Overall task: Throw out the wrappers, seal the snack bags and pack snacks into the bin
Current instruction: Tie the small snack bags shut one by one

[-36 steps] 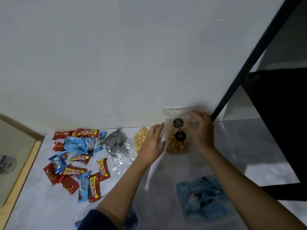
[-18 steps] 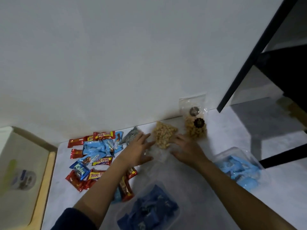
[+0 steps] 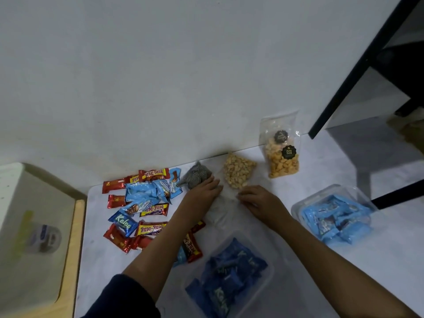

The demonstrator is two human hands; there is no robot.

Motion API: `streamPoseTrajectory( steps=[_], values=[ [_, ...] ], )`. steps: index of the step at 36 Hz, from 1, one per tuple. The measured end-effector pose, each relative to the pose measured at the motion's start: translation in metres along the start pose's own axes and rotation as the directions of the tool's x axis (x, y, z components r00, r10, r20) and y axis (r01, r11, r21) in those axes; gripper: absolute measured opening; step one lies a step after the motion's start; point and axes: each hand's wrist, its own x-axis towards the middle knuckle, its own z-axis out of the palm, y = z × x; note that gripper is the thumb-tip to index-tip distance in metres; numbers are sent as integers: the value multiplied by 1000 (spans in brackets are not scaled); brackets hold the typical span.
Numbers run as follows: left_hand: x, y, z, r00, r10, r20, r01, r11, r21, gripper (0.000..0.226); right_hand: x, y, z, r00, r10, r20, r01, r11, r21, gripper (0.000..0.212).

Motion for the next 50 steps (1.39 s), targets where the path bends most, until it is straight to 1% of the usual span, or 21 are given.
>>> streamPoseTrajectory(
  steps=[2,3,6,8,9,10,13,15,16,18,19,21,23,26,28,30,33,38,43,47,50],
  values=[
    [-2,2,-8,998,-20,-65,16,998,-68,44,1,-3,-7,994,100,-35,-97,992,76,27],
    [-2,4,-13,996,-38,-84,31,996,-81,39,2,-4,-12,991,125,-52,-118,987,112,27],
    [1,10,-25,989,-104,-107,91,989,-120,35,9,-7,-29,988,112,-107,-89,975,202,22],
    [6,16,-31,975,-180,-133,149,965,-216,28,15,-8,-41,984,108,-143,-70,967,243,20],
    [8,19,-33,962,-239,-130,194,938,-287,26,18,-9,-47,981,118,-155,-72,959,276,19],
    [10,22,-37,950,-272,-155,208,919,-336,26,20,-10,-53,978,125,-169,-69,950,305,19],
    [17,33,-52,895,-360,-264,208,860,-466,20,27,-11,-74,967,138,-214,-53,931,361,20],
    [20,38,-57,851,-406,-333,192,830,-523,16,32,-8,-89,960,151,-236,-49,921,387,17],
    [22,42,-58,823,-448,-348,211,811,-546,15,34,-5,-96,960,145,-241,-41,919,392,15],
    [25,51,-62,771,-535,-345,253,754,-606,14,36,0,-109,964,132,-229,-26,910,414,12],
    [27,57,-63,751,-564,-342,261,730,-631,14,37,3,-114,969,150,-196,-49,895,442,12],
    [30,68,-64,743,-601,-296,280,680,-677,14,36,9,-123,971,218,-96,-138,842,522,13],
    [33,79,-65,737,-635,-234,296,613,-733,15,34,16,-127,971,238,-16,-187,803,566,12],
    [37,90,-59,683,-713,-157,316,482,-817,11,27,26,-132,969,248,15,-208,775,596,11],
    [40,98,-55,638,-759,-132,327,422,-846,7,23,31,-133,962,272,13,-222,758,614,13],
    [43,104,-50,604,-785,-137,334,406,-851,7,19,34,-134,957,289,21,-237,739,630,15],
    [49,113,-48,574,-804,-151,342,404,-848,10,16,40,-137,956,291,31,-248,750,614,18],
    [59,124,-48,538,-835,-116,329,335,-883,19,11,50,-143,953,298,54,-272,760,590,18],
    [63,130,-48,524,-843,-122,325,330,-886,20,6,50,-144,961,268,64,-254,775,579,14],
    [62,132,-48,536,-830,-154,342,379,-860,15,2,51,-146,971,234,44,-223,828,514,10],
    [63,133,-46,553,-820,-148,369,401,-839,9,0,50,-146,977,202,71,-213,867,451,9]
  ],
)
